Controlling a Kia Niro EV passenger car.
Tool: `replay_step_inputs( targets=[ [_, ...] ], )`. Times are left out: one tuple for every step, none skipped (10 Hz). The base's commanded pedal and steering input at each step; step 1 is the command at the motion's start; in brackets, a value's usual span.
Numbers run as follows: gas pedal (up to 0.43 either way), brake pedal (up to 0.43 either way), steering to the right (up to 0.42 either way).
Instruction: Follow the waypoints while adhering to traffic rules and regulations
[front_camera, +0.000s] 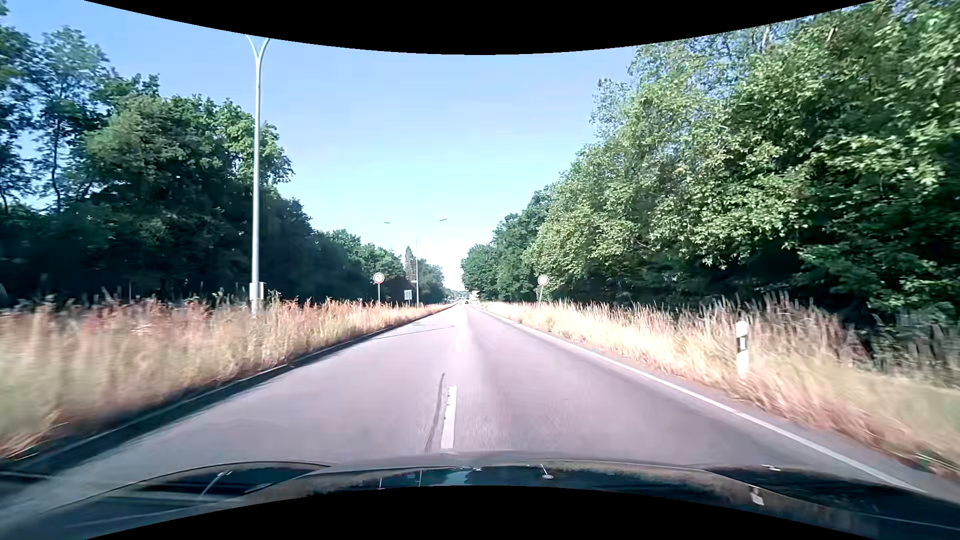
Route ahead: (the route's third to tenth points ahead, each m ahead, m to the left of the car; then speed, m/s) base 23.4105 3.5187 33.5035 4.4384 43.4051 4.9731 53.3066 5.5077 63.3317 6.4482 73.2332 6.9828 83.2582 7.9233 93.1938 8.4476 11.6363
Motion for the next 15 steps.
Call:
replay_step_inputs(
  targets=[
    [0.209,0.000,-0.007],
    [0.209,0.000,-0.007],
    [0.209,0.000,-0.008],
    [0.209,0.000,-0.010],
    [0.209,0.000,-0.012],
    [0.209,0.000,-0.013],
    [0.209,0.000,-0.015],
    [0.209,0.000,-0.015],
    [0.209,0.000,-0.015],
    [0.209,0.000,-0.015],
    [0.209,0.000,-0.014],
    [0.209,0.000,-0.014],
    [0.209,0.000,-0.014],
    [0.209,0.000,-0.014],
    [0.209,0.000,-0.013]
  ],
)
